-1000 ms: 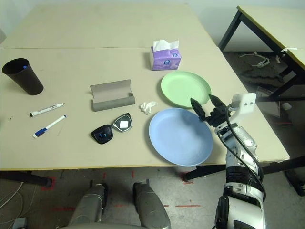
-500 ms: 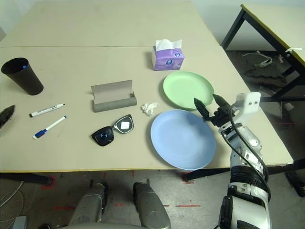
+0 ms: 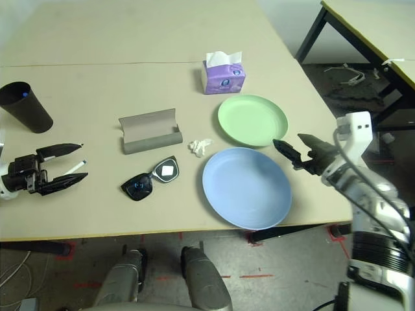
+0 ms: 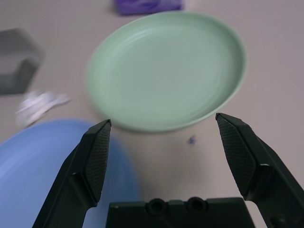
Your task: Organize and tidy the items on the table.
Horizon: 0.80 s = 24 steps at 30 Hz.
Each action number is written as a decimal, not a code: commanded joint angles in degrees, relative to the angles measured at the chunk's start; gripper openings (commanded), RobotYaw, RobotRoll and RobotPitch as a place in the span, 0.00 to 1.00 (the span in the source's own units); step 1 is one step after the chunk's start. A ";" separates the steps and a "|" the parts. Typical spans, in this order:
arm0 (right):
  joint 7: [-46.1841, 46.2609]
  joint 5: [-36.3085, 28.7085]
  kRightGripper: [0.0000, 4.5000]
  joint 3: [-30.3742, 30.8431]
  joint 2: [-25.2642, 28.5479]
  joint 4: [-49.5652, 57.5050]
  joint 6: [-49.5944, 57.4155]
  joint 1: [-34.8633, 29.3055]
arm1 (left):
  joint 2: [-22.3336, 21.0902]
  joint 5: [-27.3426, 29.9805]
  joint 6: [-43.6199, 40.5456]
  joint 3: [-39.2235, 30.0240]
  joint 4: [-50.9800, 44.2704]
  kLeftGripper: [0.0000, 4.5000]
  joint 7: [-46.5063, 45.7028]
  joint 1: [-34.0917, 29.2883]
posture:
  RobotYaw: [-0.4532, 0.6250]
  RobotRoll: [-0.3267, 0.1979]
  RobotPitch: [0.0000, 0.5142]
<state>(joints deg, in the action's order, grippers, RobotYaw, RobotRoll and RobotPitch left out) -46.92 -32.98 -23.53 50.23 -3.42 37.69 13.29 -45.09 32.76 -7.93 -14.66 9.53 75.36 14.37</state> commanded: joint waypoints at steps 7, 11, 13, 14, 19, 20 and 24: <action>-5.11 -3.77 1.00 1.06 4.77 5.14 12.75 -7.95 | 1.55 -2.64 3.80 0.77 4.43 0.99 0.25 1.65 | 0.16 0.62 0.39; -6.12 -3.03 1.00 3.14 5.51 5.20 14.59 -9.87 | 1.88 -2.37 4.19 0.20 4.37 0.99 -0.28 1.58 | 0.17 0.62 0.39; -6.71 -2.54 1.00 4.40 5.96 5.36 14.98 -10.39 | 2.23 -1.82 4.01 -0.43 4.27 0.99 -1.02 1.65 | 0.18 0.62 0.39; -6.92 -1.95 1.00 5.23 6.17 5.13 14.77 -10.31 | 2.25 -1.82 4.12 -0.55 4.12 0.99 -1.16 1.48 | 0.18 0.62 0.40; -7.75 -1.17 1.00 8.77 7.03 4.87 16.28 -8.78 | 2.36 -1.69 4.71 -1.37 2.29 0.99 -2.11 -0.18 | 0.20 0.62 0.40; -7.90 -1.13 1.00 9.28 7.17 4.89 16.57 -8.55 | 2.38 -1.63 4.74 -1.50 2.00 0.99 -2.33 -0.38 | 0.20 0.62 0.40; -8.05 -1.43 0.88 10.20 6.98 4.89 17.82 -7.43 | 2.23 -1.48 4.57 -1.62 1.20 1.00 -2.71 -0.93 | 0.21 0.62 0.40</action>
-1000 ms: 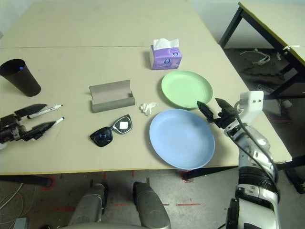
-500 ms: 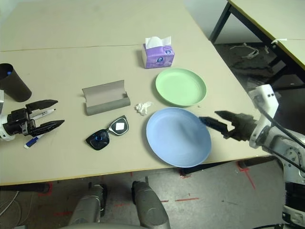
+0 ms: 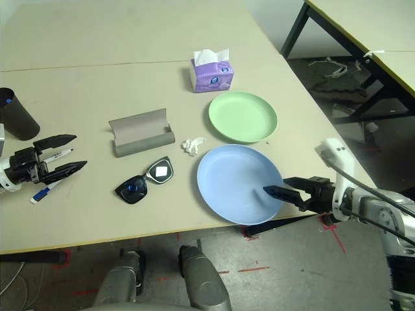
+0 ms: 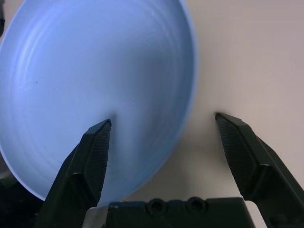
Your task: Organize and tidy the items on the table.
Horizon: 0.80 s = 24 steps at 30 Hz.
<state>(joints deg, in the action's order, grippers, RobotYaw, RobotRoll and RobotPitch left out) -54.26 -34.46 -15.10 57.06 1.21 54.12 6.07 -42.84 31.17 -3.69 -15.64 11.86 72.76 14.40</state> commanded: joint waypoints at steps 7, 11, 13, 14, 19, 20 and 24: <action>-0.87 -0.83 0.32 1.80 -0.22 1.18 2.99 0.92 | 0.28 0.33 0.08 -0.31 -1.41 1.00 -0.79 -1.06 | 0.21 0.62 0.40; -0.99 -1.14 0.00 1.28 -0.32 0.95 2.85 1.35 | 0.34 0.12 0.17 0.10 -1.25 1.00 -0.70 -0.90 | 0.21 0.62 0.40; -0.91 -1.69 0.00 0.63 -0.53 0.72 2.96 2.06 | 0.36 0.16 0.15 0.14 -1.23 1.00 -0.63 -0.87 | 0.21 0.62 0.40; -0.84 -2.29 0.00 0.08 -0.86 0.32 3.30 2.89 | 0.32 0.02 0.28 0.31 -1.13 1.00 -0.42 -0.90 | 0.21 0.62 0.40; 0.45 -6.73 0.00 -2.69 -3.13 -3.06 8.09 11.31 | 0.68 -0.56 0.85 1.03 -1.13 1.00 -0.22 -1.11 | 0.20 0.62 0.41; 0.93 -7.62 0.00 -3.03 -3.76 -3.90 9.21 13.67 | 0.79 -0.62 0.92 1.16 -1.19 1.00 -0.26 -1.16 | 0.20 0.62 0.41; 3.21 -8.66 0.00 -3.24 -6.43 -9.03 10.91 23.39 | 1.37 -0.89 1.10 1.74 -1.76 1.00 -0.48 -1.61 | 0.21 0.62 0.42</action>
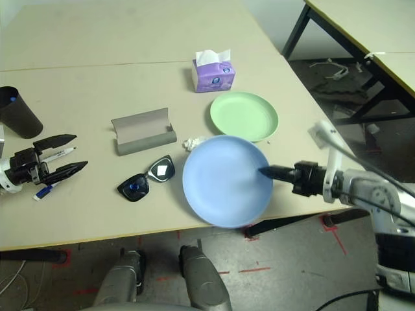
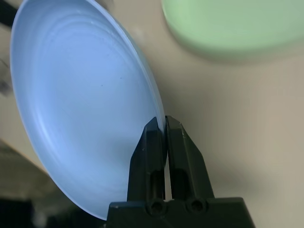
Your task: Organize and tidy the items on the table.
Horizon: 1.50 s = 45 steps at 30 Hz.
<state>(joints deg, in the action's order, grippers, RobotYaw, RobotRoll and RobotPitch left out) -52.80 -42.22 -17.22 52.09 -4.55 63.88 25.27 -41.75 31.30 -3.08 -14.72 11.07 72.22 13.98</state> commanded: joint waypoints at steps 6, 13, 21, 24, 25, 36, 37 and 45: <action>8.29 6.07 0.00 1.09 -5.01 -14.91 -6.45 15.92 | 0.83 -0.75 0.23 0.57 -2.82 1.00 -0.87 -2.55 | 0.23 0.62 0.43; 17.23 14.42 0.00 0.38 -8.93 -30.85 -19.84 26.24 | 0.88 -0.36 0.05 -0.37 -5.27 1.00 -2.20 -5.20 | 0.25 0.62 0.42; 19.84 21.64 0.00 1.90 -8.35 -41.97 -29.68 30.67 | 0.79 0.01 -0.24 -0.82 -6.90 1.00 -3.51 -6.69 | 0.27 0.62 0.43; 18.72 23.77 0.00 2.97 -7.07 -43.11 -30.50 29.98 | 0.72 0.23 -0.28 -0.95 -7.46 1.00 -3.83 -7.41 | 0.26 0.62 0.43; 18.33 24.15 0.00 3.07 -6.68 -43.38 -30.61 29.65 | 0.69 0.26 -0.25 -0.96 -7.56 1.00 -3.90 -7.64 | 0.26 0.62 0.43; 14.90 26.35 0.00 3.97 -4.25 -42.25 -26.92 27.12 | 0.83 -0.21 0.17 -0.15 -6.38 1.00 -3.98 -6.54 | 0.24 0.62 0.44; 14.56 26.22 0.00 3.98 -4.36 -41.94 -26.09 26.99 | 0.90 -0.30 0.30 -0.09 -6.27 1.00 -3.96 -6.39 | 0.24 0.62 0.44; 11.77 25.59 0.00 5.10 -5.18 -39.04 -21.08 25.86 | 0.97 -0.54 0.87 -0.27 -6.08 1.00 -4.07 -6.34 | 0.24 0.62 0.44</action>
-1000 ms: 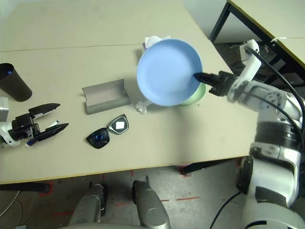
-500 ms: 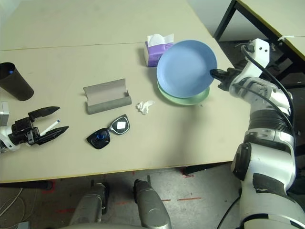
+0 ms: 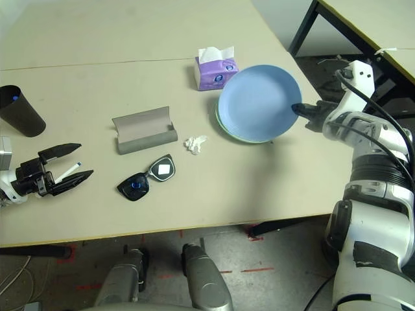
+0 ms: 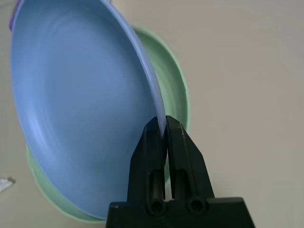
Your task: Organize and tidy the items on the table.
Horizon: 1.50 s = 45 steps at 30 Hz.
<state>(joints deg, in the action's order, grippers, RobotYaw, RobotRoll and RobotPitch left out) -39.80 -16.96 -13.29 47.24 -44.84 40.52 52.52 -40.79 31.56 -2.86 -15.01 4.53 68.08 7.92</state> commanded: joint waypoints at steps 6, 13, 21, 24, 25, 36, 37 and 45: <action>-1.91 0.33 0.33 1.74 -0.73 3.08 3.63 -1.54 | 0.12 -0.95 1.10 -0.03 0.73 1.00 -0.26 -0.47 | 0.24 0.62 0.44; -2.44 1.15 0.91 1.97 -0.10 2.63 2.79 -1.74 | 0.26 -0.88 1.25 0.04 0.90 1.00 -0.56 -0.48 | 0.24 0.62 0.45; -11.82 0.05 0.99 4.55 4.62 13.57 4.61 -6.93 | -0.22 -0.96 1.40 -0.16 2.13 1.00 -0.13 0.06 | 0.24 0.62 0.46; -19.22 -2.09 0.99 6.15 8.44 24.65 4.56 -13.69 | -0.60 -0.96 1.55 -0.43 2.52 1.00 0.14 0.09 | 0.24 0.62 0.46; -21.09 -3.77 0.99 5.93 9.19 29.17 5.56 -16.07 | -0.75 -0.91 1.59 -0.59 2.75 1.00 0.27 0.11 | 0.23 0.62 0.46; -19.78 -8.63 0.99 11.41 -0.21 57.47 2.75 -29.58 | -2.05 -0.72 1.75 -0.19 3.52 1.00 3.08 0.60 | 0.23 0.62 0.47; -19.17 -6.64 0.99 13.22 -1.06 57.37 0.37 -29.65 | -2.17 -0.46 1.50 0.07 3.13 1.00 3.90 0.43 | 0.24 0.62 0.47; -15.37 0.72 0.99 19.84 -6.43 51.31 -8.56 -26.40 | -2.60 1.30 -0.05 2.55 -2.10 1.00 10.37 -1.27 | 0.25 0.62 0.47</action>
<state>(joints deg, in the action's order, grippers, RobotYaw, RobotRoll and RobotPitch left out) -55.44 -17.52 5.46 41.10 7.42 33.30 25.88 -42.70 32.38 -2.55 -13.39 3.77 76.92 7.55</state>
